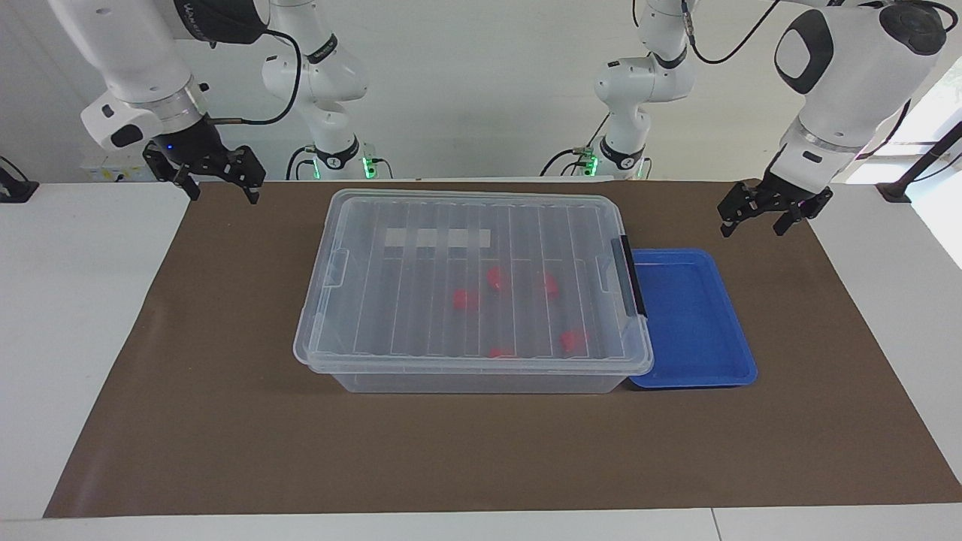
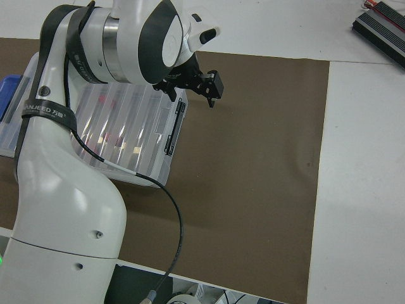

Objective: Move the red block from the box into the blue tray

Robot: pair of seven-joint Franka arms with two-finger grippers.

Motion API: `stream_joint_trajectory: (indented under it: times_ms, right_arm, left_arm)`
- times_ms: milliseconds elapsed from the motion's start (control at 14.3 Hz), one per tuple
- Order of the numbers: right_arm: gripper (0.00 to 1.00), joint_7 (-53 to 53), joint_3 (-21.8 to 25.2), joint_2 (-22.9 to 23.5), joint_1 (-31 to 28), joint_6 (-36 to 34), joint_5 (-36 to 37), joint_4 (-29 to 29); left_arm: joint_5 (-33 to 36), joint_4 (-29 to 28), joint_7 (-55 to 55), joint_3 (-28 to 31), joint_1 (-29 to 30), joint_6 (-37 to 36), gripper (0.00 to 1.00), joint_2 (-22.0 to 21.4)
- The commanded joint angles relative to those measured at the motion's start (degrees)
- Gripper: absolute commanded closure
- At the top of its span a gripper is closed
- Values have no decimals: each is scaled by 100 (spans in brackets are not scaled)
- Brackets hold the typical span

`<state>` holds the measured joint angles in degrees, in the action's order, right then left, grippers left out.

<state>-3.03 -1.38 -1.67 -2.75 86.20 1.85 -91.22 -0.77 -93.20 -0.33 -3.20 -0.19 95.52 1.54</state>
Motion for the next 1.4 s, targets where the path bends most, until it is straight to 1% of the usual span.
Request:
stream_joint_trajectory:
  times_ms: [0, 491, 631, 771, 981, 1051, 1192, 1332]
  right_arm:
    - [0, 66, -11, -61, -77, -42, -132, -37]
    - [0, 119, -12, -61, -59, -15, -132, 16]
    - [0, 180, -99, -61, -50, 11, -141, -36]
    - [0, 119, -204, -70, -42, 195, -141, -98]
    - [0, -134, -249, -53, -24, 598, -150, -580]
    - [0, -293, -362, -26, -24, 722, -167, -747]
    - [0, -513, -468, 18, -33, 1265, -176, -1133]
    - [0, -811, -591, 236, -33, 1513, -185, -1214]
  left_arm:
    - [51, -208, -64, -23, 36, 89, 0, -180]
    - [51, -208, -64, -23, 36, 89, 0, -180]
    - [51, -208, -55, -23, 36, 89, 0, -180]
    - [51, -208, -55, -23, 36, 89, 0, -180]
    - [51, -208, -64, -23, 36, 89, 0, -180]
    - [51, -208, -64, -23, 36, 89, 0, -180]
    - [51, -208, -55, -23, 36, 89, 0, -180]
    - [51, -208, -64, -23, 36, 89, 0, -180]
